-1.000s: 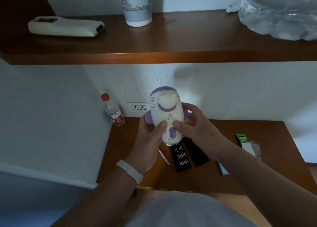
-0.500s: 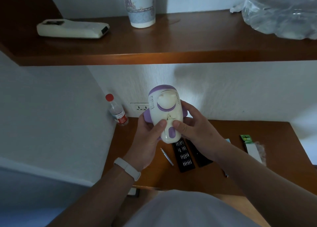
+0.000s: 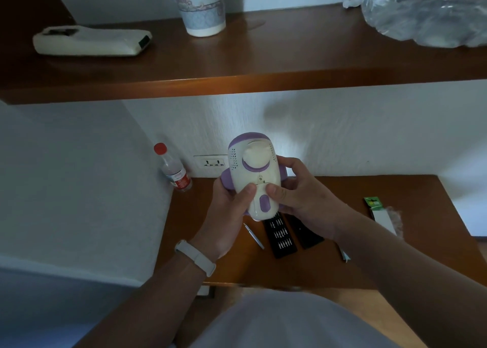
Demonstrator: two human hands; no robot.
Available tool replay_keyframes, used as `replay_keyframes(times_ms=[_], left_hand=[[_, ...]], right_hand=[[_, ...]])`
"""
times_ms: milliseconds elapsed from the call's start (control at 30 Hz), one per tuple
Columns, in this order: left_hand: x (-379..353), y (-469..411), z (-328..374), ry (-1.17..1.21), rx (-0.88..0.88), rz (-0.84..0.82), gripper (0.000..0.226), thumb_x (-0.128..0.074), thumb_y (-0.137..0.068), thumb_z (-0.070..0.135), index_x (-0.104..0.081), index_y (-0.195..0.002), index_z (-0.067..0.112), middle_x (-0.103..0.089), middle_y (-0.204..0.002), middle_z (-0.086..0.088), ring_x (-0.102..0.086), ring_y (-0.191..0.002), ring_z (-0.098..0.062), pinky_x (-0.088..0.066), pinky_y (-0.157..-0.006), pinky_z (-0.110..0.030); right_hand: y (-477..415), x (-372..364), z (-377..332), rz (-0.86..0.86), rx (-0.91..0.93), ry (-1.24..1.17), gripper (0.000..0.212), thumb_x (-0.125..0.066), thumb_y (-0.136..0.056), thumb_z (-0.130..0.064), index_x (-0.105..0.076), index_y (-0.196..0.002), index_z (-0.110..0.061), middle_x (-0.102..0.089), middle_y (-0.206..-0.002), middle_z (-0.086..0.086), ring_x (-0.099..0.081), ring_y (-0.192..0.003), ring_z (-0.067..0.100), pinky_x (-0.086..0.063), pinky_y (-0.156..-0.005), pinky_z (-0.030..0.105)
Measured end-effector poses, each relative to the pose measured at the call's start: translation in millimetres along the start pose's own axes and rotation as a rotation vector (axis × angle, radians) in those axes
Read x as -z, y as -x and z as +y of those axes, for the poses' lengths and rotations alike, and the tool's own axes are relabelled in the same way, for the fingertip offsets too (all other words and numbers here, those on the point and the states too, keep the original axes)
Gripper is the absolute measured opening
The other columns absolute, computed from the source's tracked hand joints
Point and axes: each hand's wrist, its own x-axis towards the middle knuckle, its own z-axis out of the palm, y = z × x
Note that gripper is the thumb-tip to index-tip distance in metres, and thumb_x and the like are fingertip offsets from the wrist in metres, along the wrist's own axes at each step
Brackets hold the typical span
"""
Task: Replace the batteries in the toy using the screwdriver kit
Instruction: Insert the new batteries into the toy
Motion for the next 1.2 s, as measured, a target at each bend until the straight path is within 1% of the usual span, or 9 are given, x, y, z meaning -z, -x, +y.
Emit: replay_keyframes(times_ms=[167,267,333,567,733,867,1000,1067,1200], left_hand=[[-3.0,-4.8,-3.2,0.015,0.015,0.051,0.083,-0.073,-0.075,0.043,-0.039,-0.143,0.009,-0.060,-0.134,-0.018,-0.063,-0.121,-0.033,-0.053,-0.100,-0.057],[-1.1,-7.5,-5.1,0.050,0.024,0.056,0.072,-0.071,-0.081,0.032,-0.040,-0.143,0.013,-0.061,-0.134,-0.015,-0.064,-0.121,-0.031,-0.057,-0.096,-0.049],[0.6,-9.1,-5.0,0.063,0.015,0.046,0.070,-0.070,-0.083,0.025,-0.039,-0.145,0.014,-0.060,-0.136,-0.015,-0.063,-0.123,-0.031,-0.055,-0.097,-0.050],[2.7,-11.4,-1.1,0.057,-0.019,0.089,0.086,-0.078,-0.071,0.036,-0.037,-0.145,0.016,-0.060,-0.137,-0.012,-0.062,-0.125,-0.028,-0.054,-0.100,-0.052],[8.0,-12.1,-3.6,0.048,-0.015,0.097,0.081,-0.077,-0.076,0.031,-0.037,-0.145,0.016,-0.060,-0.136,-0.013,-0.062,-0.124,-0.028,-0.053,-0.101,-0.056],[11.2,-10.8,-5.1,0.057,0.000,0.135,0.085,-0.077,-0.073,0.035,-0.038,-0.145,0.014,-0.060,-0.135,-0.016,-0.062,-0.124,-0.030,-0.052,-0.101,-0.057],[12.1,-7.4,-12.8,0.057,0.008,0.184,0.076,-0.078,-0.076,0.031,-0.043,-0.141,0.015,-0.063,-0.132,-0.013,-0.064,-0.120,-0.028,-0.056,-0.097,-0.051],[12.2,-5.6,-17.2,0.074,0.018,0.218,0.068,-0.075,-0.079,0.025,-0.044,-0.139,0.016,-0.065,-0.129,-0.011,-0.067,-0.117,-0.026,-0.059,-0.093,-0.045],[15.9,-7.2,-21.9,0.063,0.035,0.206,0.068,-0.075,-0.081,0.024,-0.043,-0.140,0.011,-0.065,-0.129,-0.014,-0.067,-0.116,-0.028,-0.058,-0.094,-0.049]], right_hand=[[1.3,1.5,3.8,0.014,0.009,-0.009,0.076,-0.086,-0.069,-0.037,-0.045,-0.133,-0.035,-0.070,-0.115,0.011,-0.068,-0.109,0.027,-0.058,-0.088,0.042],[0.1,-0.3,2.8,0.041,0.027,0.024,0.076,-0.086,-0.068,-0.040,-0.045,-0.133,-0.036,-0.071,-0.112,0.008,-0.070,-0.106,0.024,-0.059,-0.083,0.037],[-1.7,-0.5,1.4,0.046,0.042,0.044,0.076,-0.085,-0.070,-0.042,-0.044,-0.134,-0.036,-0.072,-0.112,0.007,-0.070,-0.105,0.024,-0.059,-0.083,0.037],[-9.1,-0.6,0.9,-0.036,0.065,0.023,0.071,-0.081,-0.080,-0.038,-0.042,-0.140,-0.041,-0.070,-0.121,0.006,-0.067,-0.112,0.026,-0.056,-0.091,0.043],[-14.9,-4.7,3.9,-0.051,0.062,0.005,0.071,-0.082,-0.079,-0.038,-0.044,-0.139,-0.041,-0.070,-0.121,0.005,-0.067,-0.112,0.026,-0.057,-0.090,0.041],[-20.1,-13.7,9.0,-0.042,0.074,-0.002,0.066,-0.079,-0.082,-0.033,-0.045,-0.139,-0.039,-0.069,-0.122,0.002,-0.067,-0.113,0.022,-0.057,-0.087,0.035],[-19.7,-17.9,12.1,-0.058,0.086,-0.021,0.054,-0.074,-0.086,-0.027,-0.052,-0.134,-0.040,-0.070,-0.121,0.003,-0.067,-0.111,0.022,-0.057,-0.083,0.030],[-18.8,-19.2,15.5,-0.075,0.093,-0.032,0.050,-0.071,-0.089,-0.025,-0.054,-0.133,-0.039,-0.069,-0.123,0.005,-0.066,-0.114,0.023,-0.057,-0.085,0.032],[-20.2,-19.8,20.2,-0.083,0.063,-0.040,0.049,-0.071,-0.088,-0.029,-0.054,-0.132,-0.042,-0.068,-0.126,0.003,-0.064,-0.116,0.023,-0.056,-0.089,0.036]])
